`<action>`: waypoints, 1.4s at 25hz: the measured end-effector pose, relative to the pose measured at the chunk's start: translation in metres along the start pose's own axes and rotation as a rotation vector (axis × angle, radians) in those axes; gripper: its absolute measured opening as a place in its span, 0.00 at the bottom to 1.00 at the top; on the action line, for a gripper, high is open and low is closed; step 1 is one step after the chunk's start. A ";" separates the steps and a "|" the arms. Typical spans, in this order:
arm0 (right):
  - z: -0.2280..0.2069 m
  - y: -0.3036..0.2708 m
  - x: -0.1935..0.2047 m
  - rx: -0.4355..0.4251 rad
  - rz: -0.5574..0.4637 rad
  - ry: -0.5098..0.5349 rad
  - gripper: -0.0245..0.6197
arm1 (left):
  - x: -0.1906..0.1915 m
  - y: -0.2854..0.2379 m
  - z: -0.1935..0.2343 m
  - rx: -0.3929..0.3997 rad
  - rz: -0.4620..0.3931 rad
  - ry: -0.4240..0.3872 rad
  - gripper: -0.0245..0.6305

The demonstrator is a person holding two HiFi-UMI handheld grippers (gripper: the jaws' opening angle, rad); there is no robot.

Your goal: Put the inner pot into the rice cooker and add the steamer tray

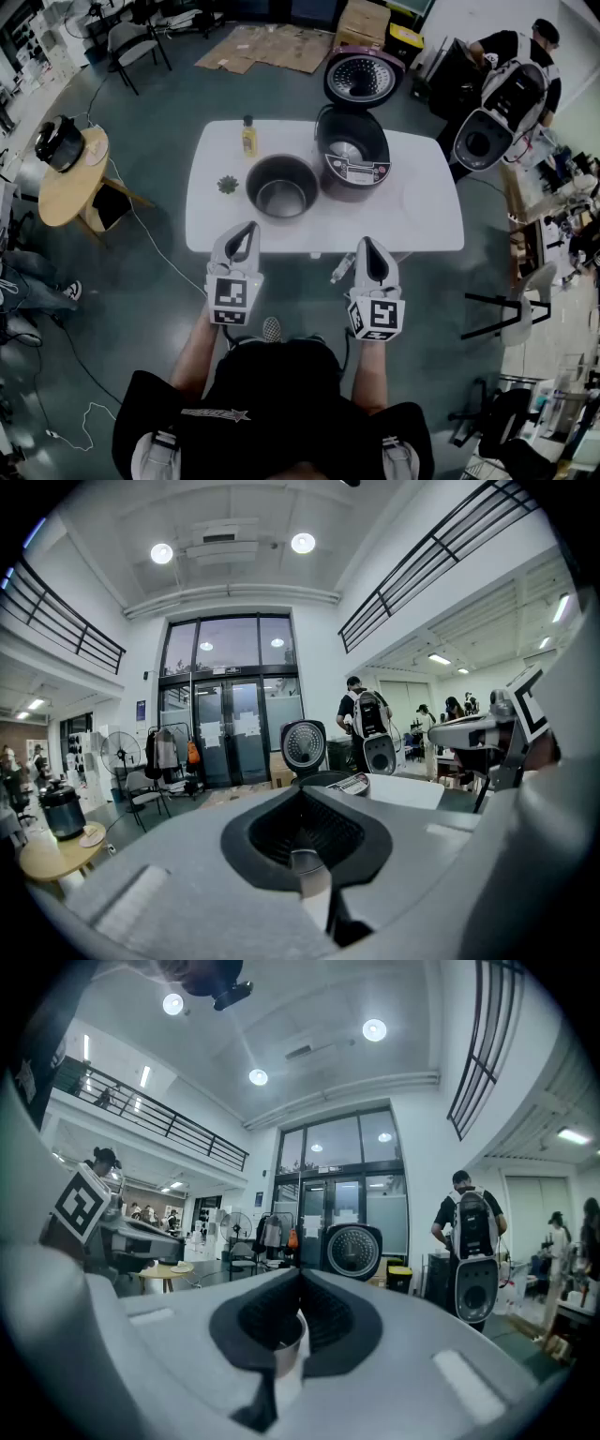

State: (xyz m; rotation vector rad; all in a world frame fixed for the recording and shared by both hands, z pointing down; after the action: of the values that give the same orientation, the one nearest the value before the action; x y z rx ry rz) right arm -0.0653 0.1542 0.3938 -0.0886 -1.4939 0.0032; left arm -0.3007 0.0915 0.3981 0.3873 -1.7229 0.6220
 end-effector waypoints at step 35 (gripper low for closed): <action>0.013 -0.042 0.010 -0.068 0.045 -0.063 0.04 | 0.019 -0.013 0.018 -0.049 0.045 0.047 0.05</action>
State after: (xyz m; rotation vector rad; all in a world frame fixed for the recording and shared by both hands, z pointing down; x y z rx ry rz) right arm -0.0800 0.1137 0.4077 -0.1787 -1.5553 -0.0091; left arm -0.3117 0.0716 0.4164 0.2974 -1.7025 0.6158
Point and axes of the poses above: the fingertips, and each gripper's own axes: y backward along the fingers, z to its left, x out of its underside, the point moved 2 cm from there along y, backward along the fingers, and after that the axes turned 4 degrees about x, right-handed, at the moved point
